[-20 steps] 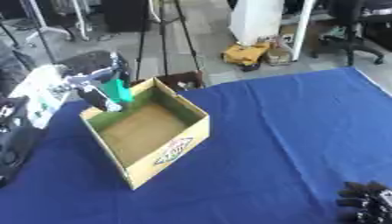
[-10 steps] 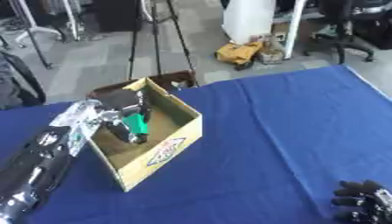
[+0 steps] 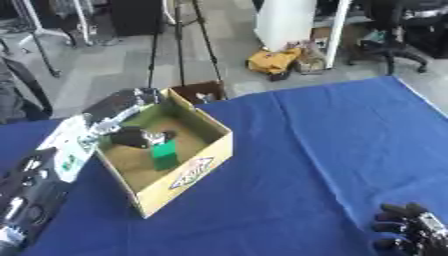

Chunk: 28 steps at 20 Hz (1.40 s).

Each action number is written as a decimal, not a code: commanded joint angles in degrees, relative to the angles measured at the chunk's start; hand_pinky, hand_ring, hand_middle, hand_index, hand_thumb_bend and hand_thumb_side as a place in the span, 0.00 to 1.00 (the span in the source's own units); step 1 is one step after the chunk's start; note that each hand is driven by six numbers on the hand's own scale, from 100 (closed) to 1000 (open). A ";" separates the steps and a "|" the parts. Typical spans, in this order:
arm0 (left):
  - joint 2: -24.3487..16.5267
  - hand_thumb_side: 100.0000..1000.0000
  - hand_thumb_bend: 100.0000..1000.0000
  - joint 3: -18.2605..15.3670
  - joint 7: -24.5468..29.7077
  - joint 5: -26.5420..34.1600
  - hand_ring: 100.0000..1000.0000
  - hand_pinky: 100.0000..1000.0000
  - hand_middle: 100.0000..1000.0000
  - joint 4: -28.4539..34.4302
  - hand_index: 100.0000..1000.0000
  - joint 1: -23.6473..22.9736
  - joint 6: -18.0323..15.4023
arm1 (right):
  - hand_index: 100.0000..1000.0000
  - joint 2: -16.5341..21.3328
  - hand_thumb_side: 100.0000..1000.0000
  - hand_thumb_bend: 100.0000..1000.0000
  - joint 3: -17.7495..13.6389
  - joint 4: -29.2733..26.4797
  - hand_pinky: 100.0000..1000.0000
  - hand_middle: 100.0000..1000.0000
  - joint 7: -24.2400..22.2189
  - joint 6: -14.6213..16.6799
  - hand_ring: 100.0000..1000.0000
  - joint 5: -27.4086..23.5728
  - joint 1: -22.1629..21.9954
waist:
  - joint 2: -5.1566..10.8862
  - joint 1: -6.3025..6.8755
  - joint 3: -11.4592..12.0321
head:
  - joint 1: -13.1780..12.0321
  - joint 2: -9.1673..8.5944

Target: Pick up objects on the table and place them in the box.

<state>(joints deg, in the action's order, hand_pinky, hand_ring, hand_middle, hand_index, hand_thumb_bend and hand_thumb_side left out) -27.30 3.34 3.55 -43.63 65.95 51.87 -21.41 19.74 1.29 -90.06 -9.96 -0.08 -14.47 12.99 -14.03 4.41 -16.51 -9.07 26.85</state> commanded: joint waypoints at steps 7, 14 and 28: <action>-6.48 0.99 0.25 -4.83 -1.64 40.05 0.56 0.61 0.56 27.79 0.70 -20.66 7.63 | 0.79 0.58 0.95 0.00 -1.21 -0.66 0.55 0.64 1.00 0.15 0.69 -1.08 -0.23 | 1.94 -2.00 6.10 | 2.82 1.25; 0.87 1.00 0.26 -9.40 -1.57 47.94 0.54 0.57 0.55 29.97 0.69 -33.32 11.31 | 0.79 0.43 0.95 0.00 -1.60 -1.14 0.55 0.65 1.34 0.20 0.69 -1.78 -0.17 | 2.55 -2.97 9.33 | 3.48 2.89; 6.61 1.00 0.29 -9.44 -0.69 47.93 0.51 0.55 0.53 26.38 0.68 -38.27 12.08 | 0.79 0.32 0.94 0.00 -1.61 -1.67 0.55 0.65 1.40 0.48 0.69 -2.43 -0.38 | 3.36 -4.37 10.28 | 2.53 7.14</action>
<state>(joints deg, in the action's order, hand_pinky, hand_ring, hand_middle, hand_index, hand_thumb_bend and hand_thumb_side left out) -20.08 -5.86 2.70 4.24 91.85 13.34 -9.31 19.37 0.02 -90.40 -8.71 0.22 -16.54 12.07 -11.59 0.07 -6.29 -6.41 33.32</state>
